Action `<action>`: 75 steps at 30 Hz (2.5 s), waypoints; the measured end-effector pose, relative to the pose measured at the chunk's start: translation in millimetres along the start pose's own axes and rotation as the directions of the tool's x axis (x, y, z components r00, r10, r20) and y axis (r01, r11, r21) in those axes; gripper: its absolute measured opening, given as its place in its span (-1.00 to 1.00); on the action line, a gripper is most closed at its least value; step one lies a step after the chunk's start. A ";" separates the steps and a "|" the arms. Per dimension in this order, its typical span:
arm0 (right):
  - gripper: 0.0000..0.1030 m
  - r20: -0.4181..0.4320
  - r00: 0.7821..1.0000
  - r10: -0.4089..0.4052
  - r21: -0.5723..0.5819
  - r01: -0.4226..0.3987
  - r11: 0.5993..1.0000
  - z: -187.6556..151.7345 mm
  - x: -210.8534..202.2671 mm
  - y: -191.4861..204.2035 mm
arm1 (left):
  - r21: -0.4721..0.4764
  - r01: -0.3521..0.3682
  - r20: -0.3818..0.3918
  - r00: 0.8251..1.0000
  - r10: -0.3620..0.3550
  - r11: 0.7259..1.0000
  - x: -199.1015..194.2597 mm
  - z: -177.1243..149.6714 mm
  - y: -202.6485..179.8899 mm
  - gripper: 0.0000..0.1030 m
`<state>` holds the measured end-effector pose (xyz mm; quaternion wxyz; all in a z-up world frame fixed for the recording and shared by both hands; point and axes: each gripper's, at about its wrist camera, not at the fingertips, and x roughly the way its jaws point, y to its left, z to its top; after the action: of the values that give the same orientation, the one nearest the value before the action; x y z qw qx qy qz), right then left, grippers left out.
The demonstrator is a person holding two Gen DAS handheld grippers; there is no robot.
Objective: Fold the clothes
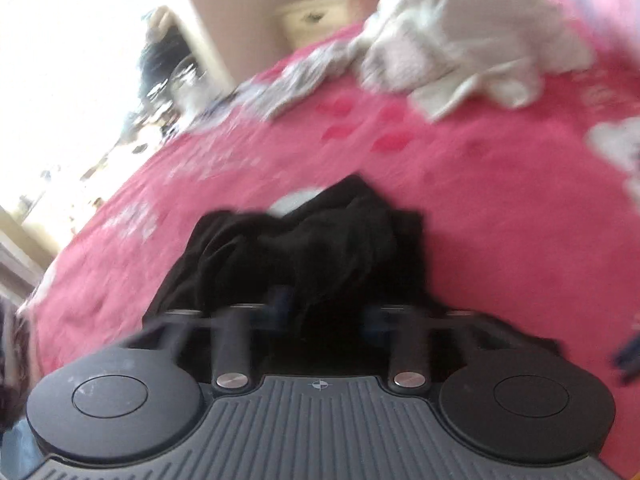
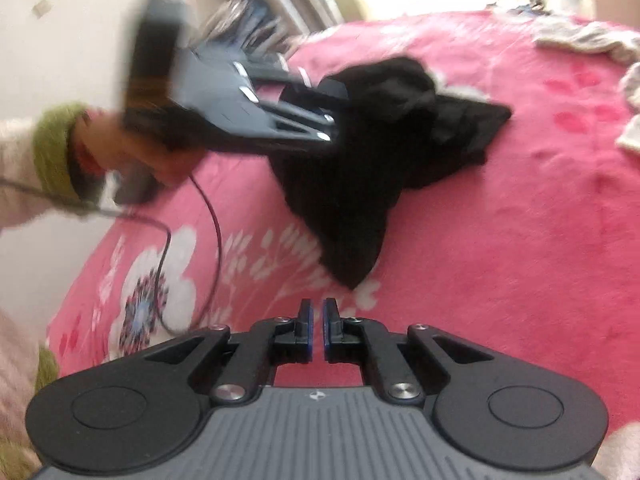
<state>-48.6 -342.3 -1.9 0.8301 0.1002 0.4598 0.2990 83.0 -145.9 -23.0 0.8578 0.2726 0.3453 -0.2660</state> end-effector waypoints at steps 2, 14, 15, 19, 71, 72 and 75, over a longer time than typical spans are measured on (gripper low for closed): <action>-0.89 0.036 0.999 -0.022 0.024 0.021 0.999 5.2 -4.0 -2.2 | -0.115 0.001 0.040 0.999 0.004 0.993 -11.9 -5.4 19.0 -0.90; -0.86 0.111 0.994 0.024 -0.075 -0.016 0.997 66.4 36.5 10.5 | -0.679 -0.135 -0.037 0.988 0.151 0.721 -123.4 -140.6 114.6 -0.92; -0.86 0.105 0.994 0.036 -0.092 -0.026 0.995 70.5 41.1 14.3 | -0.700 -0.155 -0.063 0.986 0.156 0.697 -125.7 -153.1 115.4 -0.92; -0.85 0.082 0.995 0.063 -0.149 -0.050 0.988 75.7 50.5 29.4 | -0.751 -0.239 -0.173 0.971 0.166 0.616 -132.5 -200.1 115.4 -0.92; -0.90 0.500 0.865 0.052 -0.564 0.280 0.777 174.6 60.7 144.5 | -0.640 0.108 0.295 0.949 0.114 0.761 -171.1 -135.1 116.2 -0.68; -0.90 0.532 0.846 0.024 -0.514 0.301 0.803 174.7 47.2 134.0 | -0.643 0.119 0.292 0.952 0.098 0.756 -166.6 -134.7 114.3 -0.62; -0.90 0.597 0.801 -0.048 -0.362 0.322 0.874 169.4 8.2 97.7 | -0.631 0.171 0.277 0.961 0.014 0.757 -151.5 -133.1 105.6 -0.50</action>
<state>54.7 -240.8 129.9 0.9549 -0.0549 0.1164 0.2675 -2.5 56.4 37.0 0.9249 -0.0938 0.3095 -0.1999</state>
